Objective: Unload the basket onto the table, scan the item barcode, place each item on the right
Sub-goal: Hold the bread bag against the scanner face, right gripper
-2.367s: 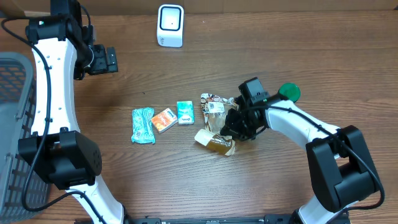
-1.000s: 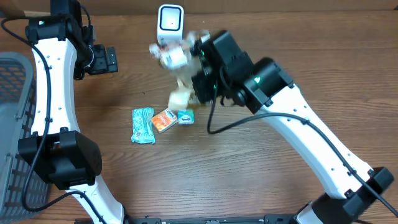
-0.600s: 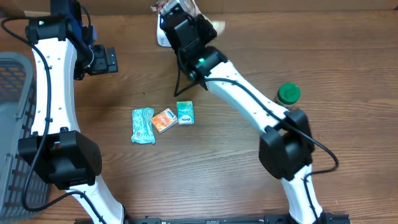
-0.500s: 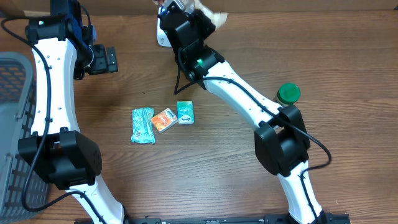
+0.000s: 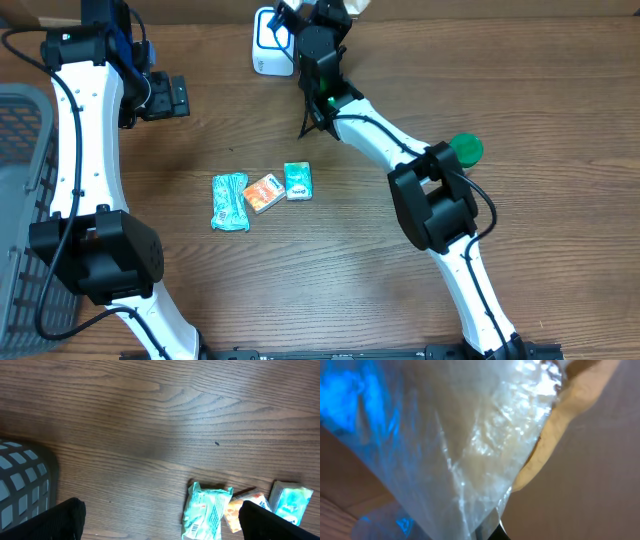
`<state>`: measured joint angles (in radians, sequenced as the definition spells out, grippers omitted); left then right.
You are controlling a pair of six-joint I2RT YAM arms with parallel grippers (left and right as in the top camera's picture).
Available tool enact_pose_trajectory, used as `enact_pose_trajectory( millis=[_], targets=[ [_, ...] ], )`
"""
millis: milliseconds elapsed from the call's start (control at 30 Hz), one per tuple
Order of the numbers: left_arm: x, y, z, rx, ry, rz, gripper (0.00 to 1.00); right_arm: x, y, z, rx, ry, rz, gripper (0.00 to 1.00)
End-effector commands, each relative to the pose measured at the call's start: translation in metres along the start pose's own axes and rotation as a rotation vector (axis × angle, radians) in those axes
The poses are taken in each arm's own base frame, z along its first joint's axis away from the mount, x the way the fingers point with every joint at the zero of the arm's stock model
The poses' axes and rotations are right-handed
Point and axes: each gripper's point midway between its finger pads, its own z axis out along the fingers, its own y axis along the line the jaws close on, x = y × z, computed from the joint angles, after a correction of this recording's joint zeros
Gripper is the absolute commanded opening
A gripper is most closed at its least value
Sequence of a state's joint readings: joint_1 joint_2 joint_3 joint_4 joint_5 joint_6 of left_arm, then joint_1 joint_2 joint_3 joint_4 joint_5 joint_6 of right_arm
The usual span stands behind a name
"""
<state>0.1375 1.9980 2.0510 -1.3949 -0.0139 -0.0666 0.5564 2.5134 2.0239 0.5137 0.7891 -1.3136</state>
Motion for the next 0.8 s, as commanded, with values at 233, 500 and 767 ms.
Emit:
enact_pose_trajectory(
  millis=[233, 500, 767],
  targets=[
    [0.000, -0.002, -0.011, 0.009, -0.026, 0.026, 1.00, -0.016, 0.046, -0.003, -0.002, -0.118, 0.015, 0.04],
    [0.000, -0.002, -0.011, 0.009, -0.026, 0.026, 1.00, -0.024, 0.039, -0.006, 0.024, -0.150, 0.049, 0.04],
    [0.000, -0.002, -0.011, 0.009, -0.026, 0.026, 1.00, -0.032, 0.039, -0.013, 0.026, -0.158, 0.105, 0.04]
  ],
)
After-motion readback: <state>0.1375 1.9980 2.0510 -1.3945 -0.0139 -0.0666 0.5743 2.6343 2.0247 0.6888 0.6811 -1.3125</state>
